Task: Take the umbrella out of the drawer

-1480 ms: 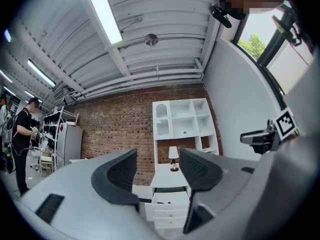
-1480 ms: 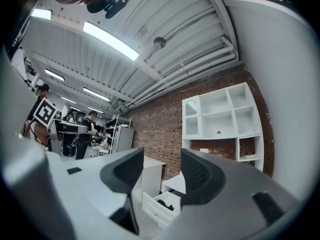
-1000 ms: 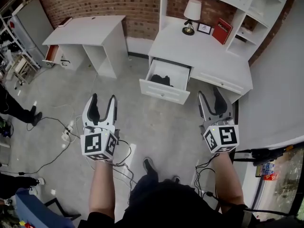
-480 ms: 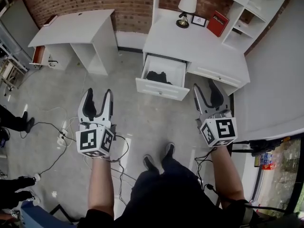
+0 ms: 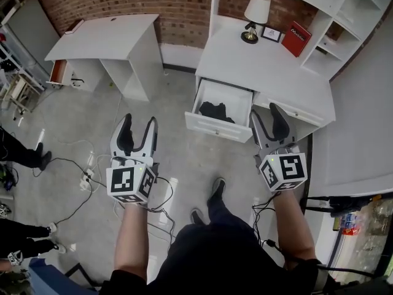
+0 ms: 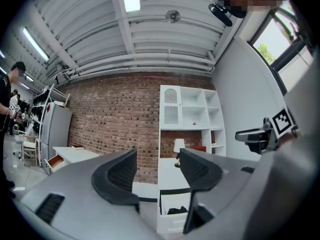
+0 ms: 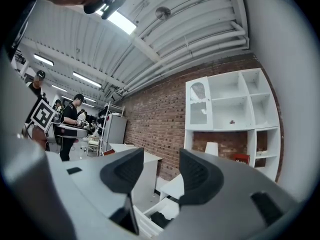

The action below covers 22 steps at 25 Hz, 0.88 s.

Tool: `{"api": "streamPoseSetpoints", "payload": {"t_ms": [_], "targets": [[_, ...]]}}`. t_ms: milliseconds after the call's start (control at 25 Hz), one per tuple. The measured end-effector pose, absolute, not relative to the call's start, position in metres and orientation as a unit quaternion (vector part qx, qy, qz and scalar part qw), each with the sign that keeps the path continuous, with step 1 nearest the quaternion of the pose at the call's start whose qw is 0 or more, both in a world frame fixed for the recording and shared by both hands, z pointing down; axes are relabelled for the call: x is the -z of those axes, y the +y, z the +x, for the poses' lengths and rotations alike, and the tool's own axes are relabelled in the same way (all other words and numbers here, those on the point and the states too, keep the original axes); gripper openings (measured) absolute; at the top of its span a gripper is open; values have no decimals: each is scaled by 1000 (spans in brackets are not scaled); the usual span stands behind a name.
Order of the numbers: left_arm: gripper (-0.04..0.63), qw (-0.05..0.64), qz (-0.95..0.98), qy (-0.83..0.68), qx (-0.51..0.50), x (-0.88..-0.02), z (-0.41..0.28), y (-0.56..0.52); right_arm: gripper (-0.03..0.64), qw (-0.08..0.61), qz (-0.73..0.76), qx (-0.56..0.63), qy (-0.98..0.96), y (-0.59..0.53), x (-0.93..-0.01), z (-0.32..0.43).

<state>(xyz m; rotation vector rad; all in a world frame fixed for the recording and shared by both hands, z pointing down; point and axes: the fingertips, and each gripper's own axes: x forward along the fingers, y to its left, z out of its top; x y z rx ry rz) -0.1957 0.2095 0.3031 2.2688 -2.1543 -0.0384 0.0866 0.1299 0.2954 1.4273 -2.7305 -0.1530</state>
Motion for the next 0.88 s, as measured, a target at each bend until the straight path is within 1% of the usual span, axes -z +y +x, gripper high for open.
{"api": "streamPoseSetpoints", "payload": {"t_ms": [200, 560, 880], "targets": [[250, 0, 719, -695, -1, -302, -194, 159, 216, 27, 447, 39, -893, 77, -305, 81], [250, 17, 703, -710, -34, -325, -184, 78, 216, 41, 417, 13, -908, -16, -341, 85], [250, 28, 693, -718, -57, -335, -167, 28, 209, 62, 380, -12, -923, -72, -368, 88]]}}
